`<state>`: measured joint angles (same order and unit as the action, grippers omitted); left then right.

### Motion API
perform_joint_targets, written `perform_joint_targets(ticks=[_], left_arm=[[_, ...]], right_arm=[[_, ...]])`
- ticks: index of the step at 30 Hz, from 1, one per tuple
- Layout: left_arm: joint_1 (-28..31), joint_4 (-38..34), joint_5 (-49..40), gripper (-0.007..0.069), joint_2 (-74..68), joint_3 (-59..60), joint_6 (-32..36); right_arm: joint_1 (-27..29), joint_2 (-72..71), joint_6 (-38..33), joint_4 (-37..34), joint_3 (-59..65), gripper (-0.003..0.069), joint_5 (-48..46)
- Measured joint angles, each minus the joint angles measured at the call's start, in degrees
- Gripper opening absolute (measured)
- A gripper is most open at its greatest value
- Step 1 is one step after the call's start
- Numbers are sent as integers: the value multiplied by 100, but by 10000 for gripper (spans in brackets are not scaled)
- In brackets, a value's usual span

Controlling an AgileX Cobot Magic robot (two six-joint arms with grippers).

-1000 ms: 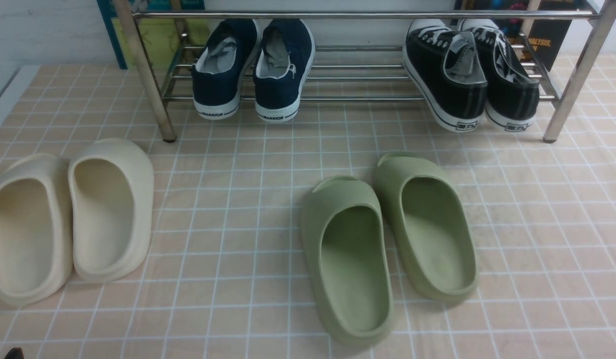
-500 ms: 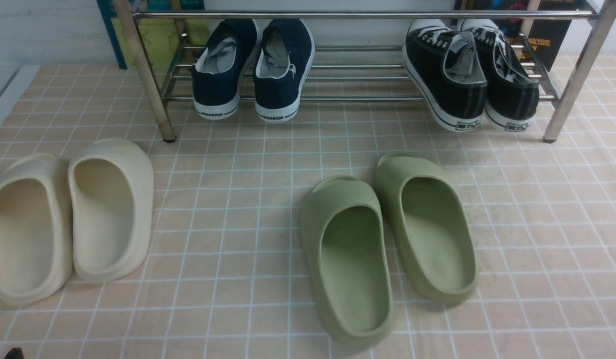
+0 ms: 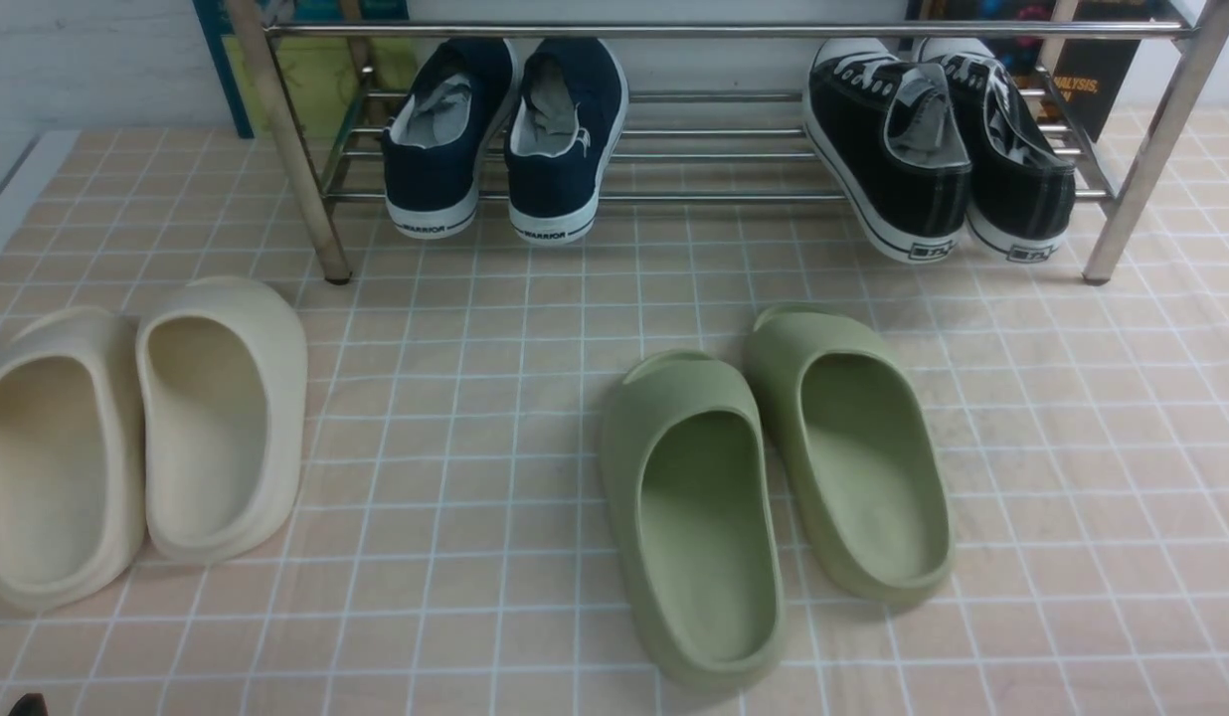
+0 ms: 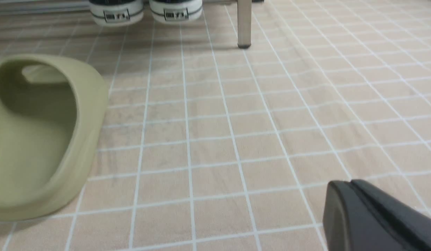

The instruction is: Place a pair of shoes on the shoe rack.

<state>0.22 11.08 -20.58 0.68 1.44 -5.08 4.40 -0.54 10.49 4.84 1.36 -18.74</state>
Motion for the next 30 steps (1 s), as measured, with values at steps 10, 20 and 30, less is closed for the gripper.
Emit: perform_joint_targets(ticks=[10, 20, 30], left_arm=[[0, 0, 0, 239, 0, 0, 0], [0, 0, 0, 239, 0, 0, 0], [0, 0, 0, 239, 0, 0, 0]], right_arm=[[-171, 0, -60, 0, -33, -18, -198], [-185, 0, -72, 0, -33, -18, -198], [-185, 0, -72, 0, -33, -15, -198]])
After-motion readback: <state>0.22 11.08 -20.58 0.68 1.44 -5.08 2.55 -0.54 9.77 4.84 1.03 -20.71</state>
